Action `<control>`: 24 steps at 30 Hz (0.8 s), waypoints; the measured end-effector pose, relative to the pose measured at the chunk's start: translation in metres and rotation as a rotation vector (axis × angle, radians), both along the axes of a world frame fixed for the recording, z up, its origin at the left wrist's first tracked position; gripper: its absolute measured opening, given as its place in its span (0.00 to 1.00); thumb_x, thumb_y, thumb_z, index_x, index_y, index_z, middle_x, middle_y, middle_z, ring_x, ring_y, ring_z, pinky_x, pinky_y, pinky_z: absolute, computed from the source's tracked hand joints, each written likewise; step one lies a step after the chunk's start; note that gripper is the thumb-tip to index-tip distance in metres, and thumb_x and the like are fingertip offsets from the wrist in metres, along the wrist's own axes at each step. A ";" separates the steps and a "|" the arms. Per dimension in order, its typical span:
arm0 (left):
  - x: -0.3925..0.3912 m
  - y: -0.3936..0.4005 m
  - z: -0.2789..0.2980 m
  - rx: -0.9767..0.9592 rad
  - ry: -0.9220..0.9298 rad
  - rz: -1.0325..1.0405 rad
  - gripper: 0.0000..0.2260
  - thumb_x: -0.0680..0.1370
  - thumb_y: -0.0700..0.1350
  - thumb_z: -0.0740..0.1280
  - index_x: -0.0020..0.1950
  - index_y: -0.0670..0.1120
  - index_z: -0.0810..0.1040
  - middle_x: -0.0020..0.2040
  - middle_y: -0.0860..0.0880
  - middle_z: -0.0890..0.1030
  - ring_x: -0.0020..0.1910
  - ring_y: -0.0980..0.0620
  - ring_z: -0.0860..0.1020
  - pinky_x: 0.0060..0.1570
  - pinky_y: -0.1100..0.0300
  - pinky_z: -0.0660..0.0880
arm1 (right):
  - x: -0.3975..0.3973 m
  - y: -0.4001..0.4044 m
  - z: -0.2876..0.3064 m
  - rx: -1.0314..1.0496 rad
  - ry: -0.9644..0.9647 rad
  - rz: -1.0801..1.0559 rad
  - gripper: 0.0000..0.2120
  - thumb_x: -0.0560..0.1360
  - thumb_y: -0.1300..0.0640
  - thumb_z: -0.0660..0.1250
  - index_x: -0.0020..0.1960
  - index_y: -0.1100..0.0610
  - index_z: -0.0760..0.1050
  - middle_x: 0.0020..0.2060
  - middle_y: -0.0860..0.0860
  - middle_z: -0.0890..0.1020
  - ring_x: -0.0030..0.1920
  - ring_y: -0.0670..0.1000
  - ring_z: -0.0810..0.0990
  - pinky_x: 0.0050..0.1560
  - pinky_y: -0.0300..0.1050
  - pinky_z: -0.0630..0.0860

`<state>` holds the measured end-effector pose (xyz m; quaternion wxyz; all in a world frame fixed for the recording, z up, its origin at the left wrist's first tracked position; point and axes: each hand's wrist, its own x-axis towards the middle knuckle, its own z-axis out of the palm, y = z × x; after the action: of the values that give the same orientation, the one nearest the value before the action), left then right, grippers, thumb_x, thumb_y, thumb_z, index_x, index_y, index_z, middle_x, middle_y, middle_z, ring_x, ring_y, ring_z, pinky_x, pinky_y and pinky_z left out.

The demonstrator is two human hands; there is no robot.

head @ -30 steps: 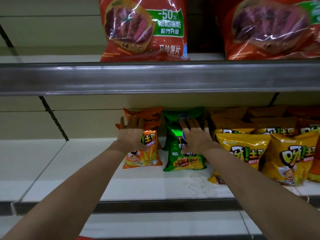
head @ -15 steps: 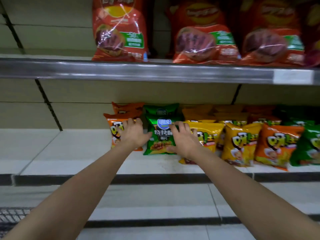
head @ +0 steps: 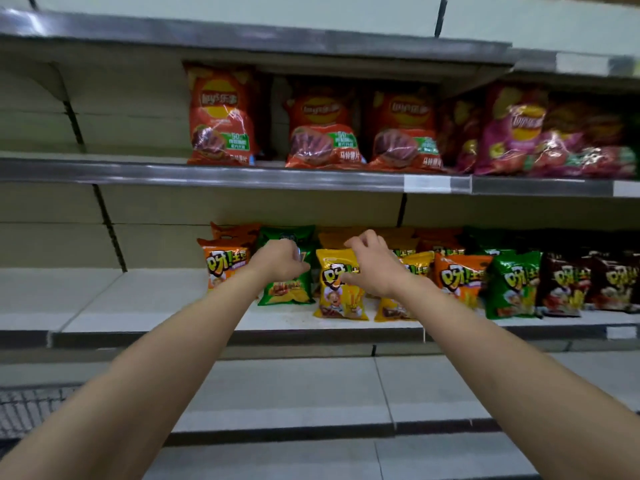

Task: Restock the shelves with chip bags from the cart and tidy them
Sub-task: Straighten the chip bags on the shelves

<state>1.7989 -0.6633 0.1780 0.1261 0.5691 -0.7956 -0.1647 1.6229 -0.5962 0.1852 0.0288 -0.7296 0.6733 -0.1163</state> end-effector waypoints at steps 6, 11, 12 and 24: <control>0.016 0.022 0.067 -0.191 -0.033 0.038 0.12 0.76 0.53 0.68 0.51 0.46 0.73 0.55 0.44 0.78 0.53 0.44 0.76 0.51 0.52 0.75 | 0.013 0.025 0.066 -0.068 -0.014 0.074 0.28 0.78 0.48 0.65 0.73 0.57 0.60 0.66 0.56 0.62 0.63 0.58 0.71 0.62 0.51 0.70; 0.048 0.028 0.113 -0.283 0.030 0.106 0.16 0.77 0.53 0.67 0.59 0.44 0.73 0.56 0.44 0.78 0.54 0.44 0.77 0.54 0.51 0.75 | 0.045 0.020 0.106 -0.139 -0.079 0.139 0.27 0.78 0.46 0.64 0.72 0.56 0.62 0.67 0.54 0.63 0.62 0.57 0.73 0.60 0.53 0.72; 0.056 0.027 0.119 -0.295 0.048 0.127 0.16 0.77 0.53 0.67 0.59 0.45 0.73 0.57 0.44 0.77 0.54 0.44 0.77 0.54 0.50 0.76 | 0.052 0.017 0.110 -0.143 -0.082 0.157 0.27 0.78 0.46 0.64 0.72 0.56 0.61 0.67 0.54 0.63 0.63 0.57 0.72 0.61 0.53 0.72; 0.134 -0.062 0.134 -0.414 0.442 0.306 0.29 0.76 0.53 0.69 0.70 0.39 0.65 0.68 0.41 0.67 0.65 0.43 0.71 0.63 0.50 0.69 | 0.113 -0.090 0.134 -0.175 -0.351 0.175 0.36 0.77 0.45 0.66 0.77 0.55 0.53 0.75 0.55 0.61 0.74 0.54 0.62 0.70 0.50 0.63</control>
<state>1.9328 -0.7253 0.3121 0.4316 0.5948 -0.6711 -0.0984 1.7358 -0.6865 0.3195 0.0920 -0.7534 0.5795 -0.2968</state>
